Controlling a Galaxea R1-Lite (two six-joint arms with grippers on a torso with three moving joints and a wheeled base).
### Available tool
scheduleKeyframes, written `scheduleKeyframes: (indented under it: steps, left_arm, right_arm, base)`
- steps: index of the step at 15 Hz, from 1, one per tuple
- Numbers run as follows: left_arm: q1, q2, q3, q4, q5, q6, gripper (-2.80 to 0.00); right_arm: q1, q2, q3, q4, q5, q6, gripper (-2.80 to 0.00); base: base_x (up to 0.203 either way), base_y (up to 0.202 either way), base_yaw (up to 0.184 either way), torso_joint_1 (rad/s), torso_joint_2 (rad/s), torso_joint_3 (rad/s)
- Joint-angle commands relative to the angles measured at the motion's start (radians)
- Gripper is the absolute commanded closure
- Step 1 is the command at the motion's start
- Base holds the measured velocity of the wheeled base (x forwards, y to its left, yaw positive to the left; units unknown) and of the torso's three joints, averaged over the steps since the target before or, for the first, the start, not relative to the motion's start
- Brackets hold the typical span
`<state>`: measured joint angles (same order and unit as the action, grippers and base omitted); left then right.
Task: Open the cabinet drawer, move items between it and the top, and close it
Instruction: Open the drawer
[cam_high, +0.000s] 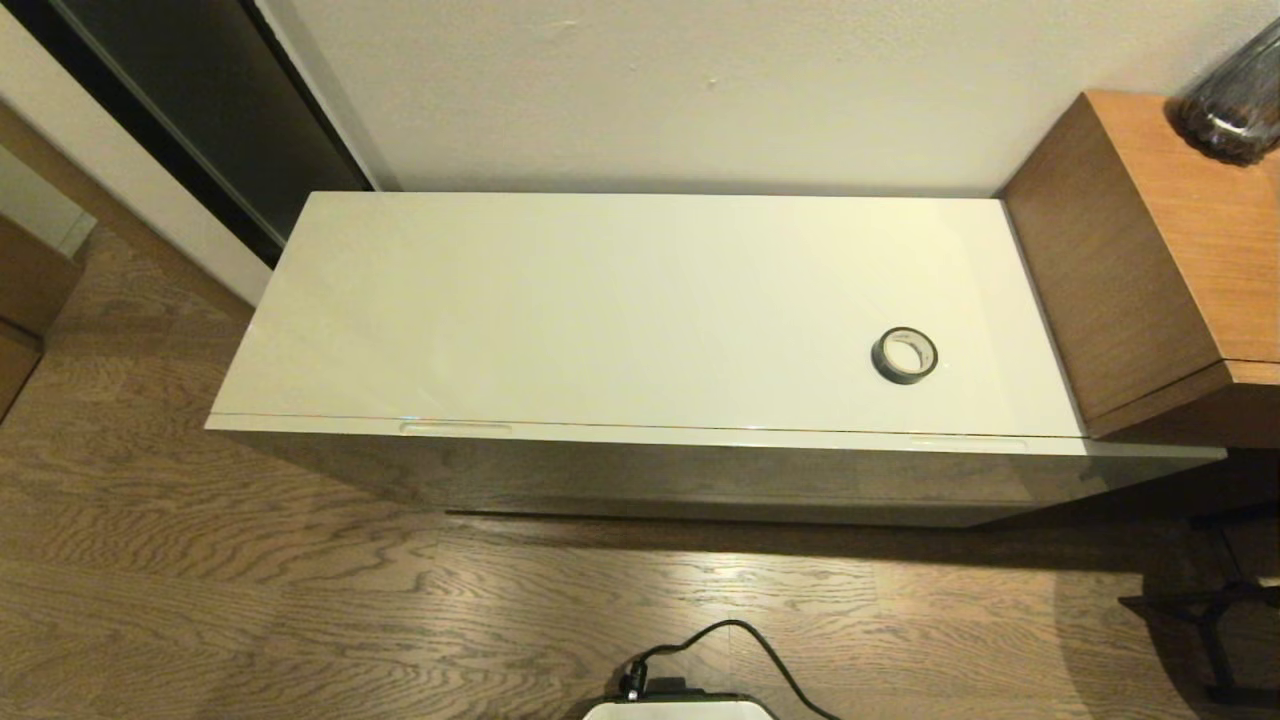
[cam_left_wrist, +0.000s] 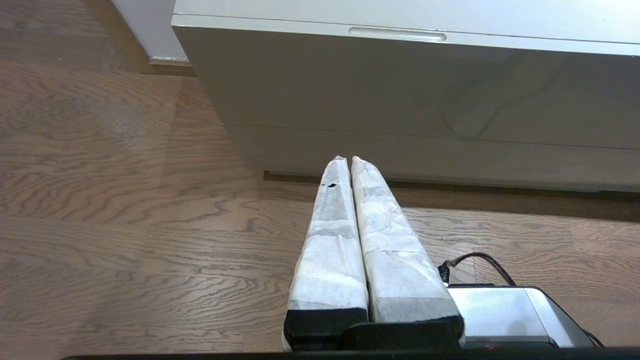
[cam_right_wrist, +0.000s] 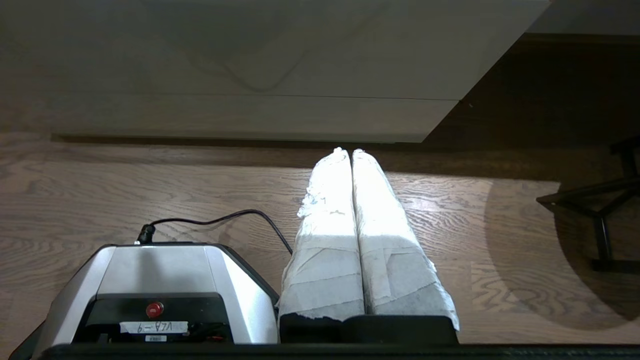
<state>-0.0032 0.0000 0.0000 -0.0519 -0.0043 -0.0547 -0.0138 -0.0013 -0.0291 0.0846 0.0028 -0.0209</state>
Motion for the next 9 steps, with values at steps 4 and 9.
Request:
scheduleKeyframes:
  steps: [4, 9]
  left_arm:
    - [0.000, 0.002, 0.000, 0.000, 0.000, -0.001, 0.00]
    - [0.000, 0.002, 0.000, 0.000, 0.000, -0.001, 0.00]
  right_arm:
    - [0.000, 0.000, 0.000, 0.000, 0.006, -0.008, 0.00]
    - [0.001, 0.000, -0.004, 0.000, 0.011, -0.071, 0.00]
  base:
    - [0.000, 0.000, 0.000, 0.000, 0.00, 0.000]
    - [0.000, 0.000, 0.000, 0.000, 0.00, 0.000]
